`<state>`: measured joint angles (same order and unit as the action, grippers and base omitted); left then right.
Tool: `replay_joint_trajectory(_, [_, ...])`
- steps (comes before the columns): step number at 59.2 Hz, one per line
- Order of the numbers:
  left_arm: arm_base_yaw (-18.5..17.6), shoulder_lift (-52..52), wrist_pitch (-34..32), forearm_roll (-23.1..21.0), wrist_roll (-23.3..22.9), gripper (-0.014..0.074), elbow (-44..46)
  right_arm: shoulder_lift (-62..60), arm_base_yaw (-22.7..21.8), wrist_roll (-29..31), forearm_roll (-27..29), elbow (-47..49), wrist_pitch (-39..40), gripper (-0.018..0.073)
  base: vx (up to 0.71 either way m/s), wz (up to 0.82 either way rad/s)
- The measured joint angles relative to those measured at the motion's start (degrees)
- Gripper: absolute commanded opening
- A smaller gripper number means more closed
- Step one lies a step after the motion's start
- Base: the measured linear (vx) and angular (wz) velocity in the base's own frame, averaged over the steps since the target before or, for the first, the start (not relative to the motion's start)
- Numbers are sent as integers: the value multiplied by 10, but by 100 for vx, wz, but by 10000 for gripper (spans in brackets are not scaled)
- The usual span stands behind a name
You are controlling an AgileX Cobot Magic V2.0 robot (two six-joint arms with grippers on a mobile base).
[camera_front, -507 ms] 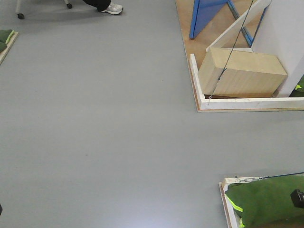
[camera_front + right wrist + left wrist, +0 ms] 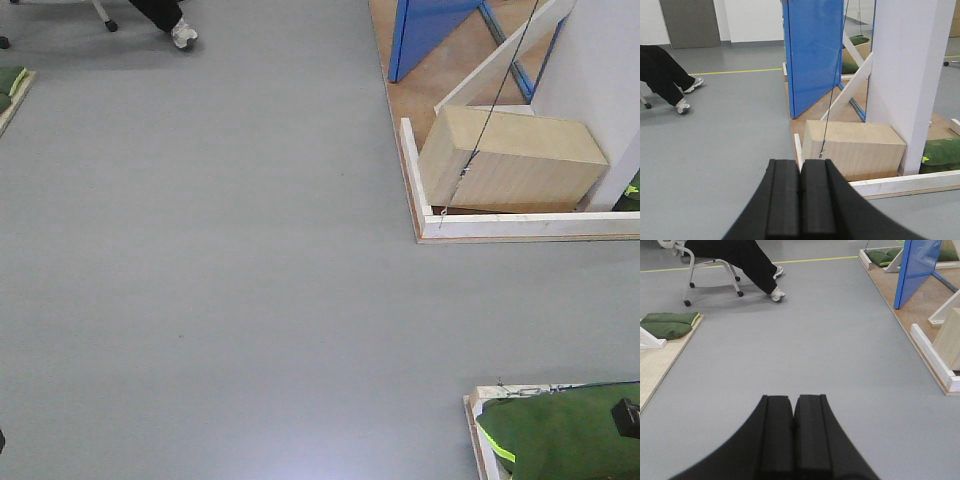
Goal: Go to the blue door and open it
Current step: 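Drive the base forward alongside the wooden platform toward the blue door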
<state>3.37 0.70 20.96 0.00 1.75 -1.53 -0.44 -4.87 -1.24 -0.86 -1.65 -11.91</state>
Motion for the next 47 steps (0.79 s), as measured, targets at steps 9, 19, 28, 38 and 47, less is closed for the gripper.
replay_joint_trajectory(9, [0, 0, 0, 0, 0, 70, 0, 0, 0, 0, 0, 0, 0, 2, 16, 3])
replay_joint_trajectory(19, [0, 0, 0, 0, 0, 70, 0, 0, 0, 0, 0, 0, 0, 2, 18, 9])
replay_joint_trajectory(28, [0, 0, 0, 0, 0, 70, 0, 0, 0, 0, 0, 0, 0, 2, 18, 9])
replay_joint_trajectory(38, [0, 0, 0, 0, 0, 70, 0, 0, 0, 0, 0, 0, 0, 2, 20, -2])
replay_joint_trajectory(47, [0, 0, 0, 0, 0, 70, 0, 0, 0, 0, 0, 0, 0, 2, 25, -6])
